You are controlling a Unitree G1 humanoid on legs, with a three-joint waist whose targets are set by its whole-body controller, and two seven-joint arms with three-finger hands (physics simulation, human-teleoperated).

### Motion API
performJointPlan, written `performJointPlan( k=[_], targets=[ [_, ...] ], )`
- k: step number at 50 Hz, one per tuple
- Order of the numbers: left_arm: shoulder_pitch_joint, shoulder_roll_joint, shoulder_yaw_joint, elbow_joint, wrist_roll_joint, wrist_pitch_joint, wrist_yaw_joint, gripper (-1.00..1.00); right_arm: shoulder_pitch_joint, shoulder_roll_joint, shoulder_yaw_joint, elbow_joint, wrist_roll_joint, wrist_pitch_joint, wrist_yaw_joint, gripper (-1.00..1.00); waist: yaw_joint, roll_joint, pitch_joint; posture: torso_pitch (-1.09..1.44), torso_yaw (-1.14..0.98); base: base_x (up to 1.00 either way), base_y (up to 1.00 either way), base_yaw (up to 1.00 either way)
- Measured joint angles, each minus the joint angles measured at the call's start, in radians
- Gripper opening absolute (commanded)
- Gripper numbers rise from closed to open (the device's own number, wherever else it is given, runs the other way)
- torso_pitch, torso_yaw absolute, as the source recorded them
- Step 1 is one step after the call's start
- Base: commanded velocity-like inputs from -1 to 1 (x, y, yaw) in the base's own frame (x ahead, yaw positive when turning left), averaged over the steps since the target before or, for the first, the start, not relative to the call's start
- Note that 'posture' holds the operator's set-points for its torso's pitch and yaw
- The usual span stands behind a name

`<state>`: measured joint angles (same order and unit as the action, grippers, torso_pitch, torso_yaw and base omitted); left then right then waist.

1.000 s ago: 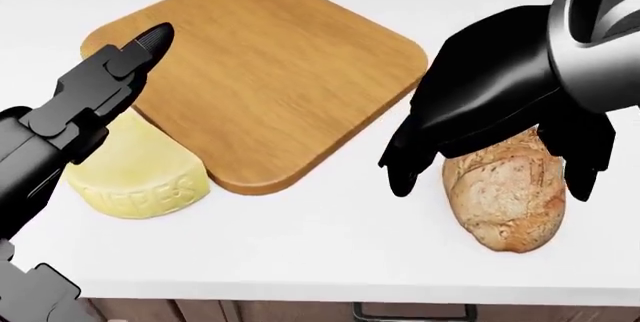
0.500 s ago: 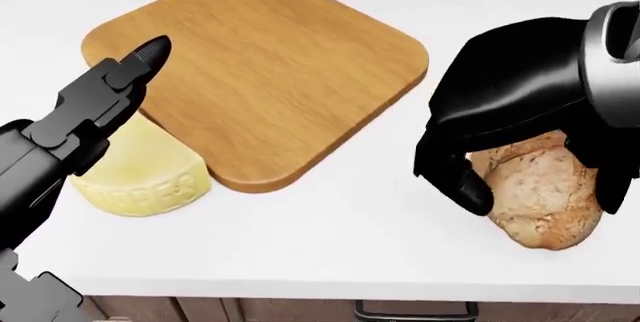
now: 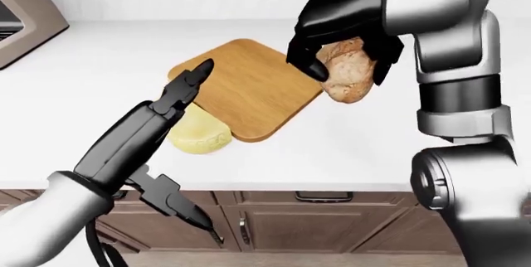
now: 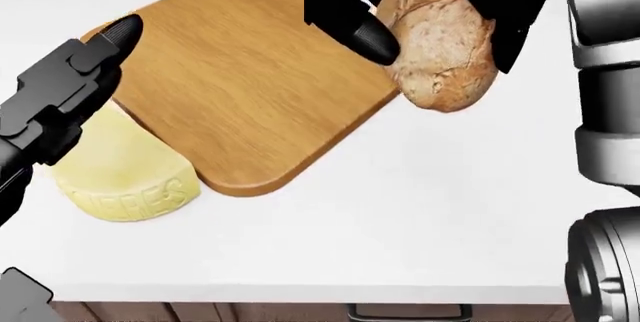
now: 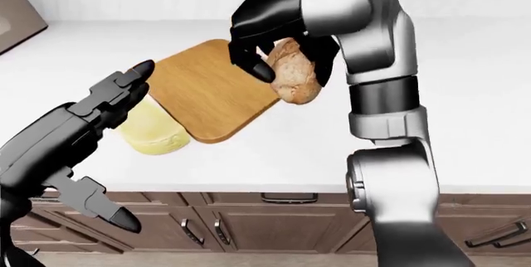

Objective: Place the bread and cheese on the cutting board.

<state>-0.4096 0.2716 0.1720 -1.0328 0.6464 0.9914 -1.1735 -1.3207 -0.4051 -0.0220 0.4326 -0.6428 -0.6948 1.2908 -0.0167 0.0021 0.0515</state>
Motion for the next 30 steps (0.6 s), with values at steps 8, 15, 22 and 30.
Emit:
performJointPlan(
  k=[8,15,22,30],
  targets=[
    [-0.004,0.018,0.061,0.001,-0.001,0.002,-0.022,1.0,-0.121,0.048,0.036,0.299,-0.211,-0.105,-0.28,-1.0,0.006,0.001,0.008,0.0,0.0,0.0,0.0,0.0],
    [0.004,0.078,0.088,0.005,-0.033,0.044,0.033,1.0,-0.205,0.036,0.054,0.476,-0.322,-0.172,-0.468,-1.0,0.007,0.003,0.008,0.0,0.0,0.0,0.0,0.0],
    [0.013,0.047,0.188,0.001,0.004,0.003,-0.053,1.0,-0.289,0.077,0.108,0.713,-0.533,-0.2,-0.823,-1.0,0.01,0.007,0.007,0.0,0.0,0.0,0.0,0.0],
    [0.016,-0.012,0.214,0.0,0.063,-0.048,-0.12,1.0,-0.298,0.147,0.132,0.826,-0.681,-0.156,-1.132,-1.0,0.019,0.001,0.012,0.0,0.0,0.0,0.0,0.0]
  ],
)
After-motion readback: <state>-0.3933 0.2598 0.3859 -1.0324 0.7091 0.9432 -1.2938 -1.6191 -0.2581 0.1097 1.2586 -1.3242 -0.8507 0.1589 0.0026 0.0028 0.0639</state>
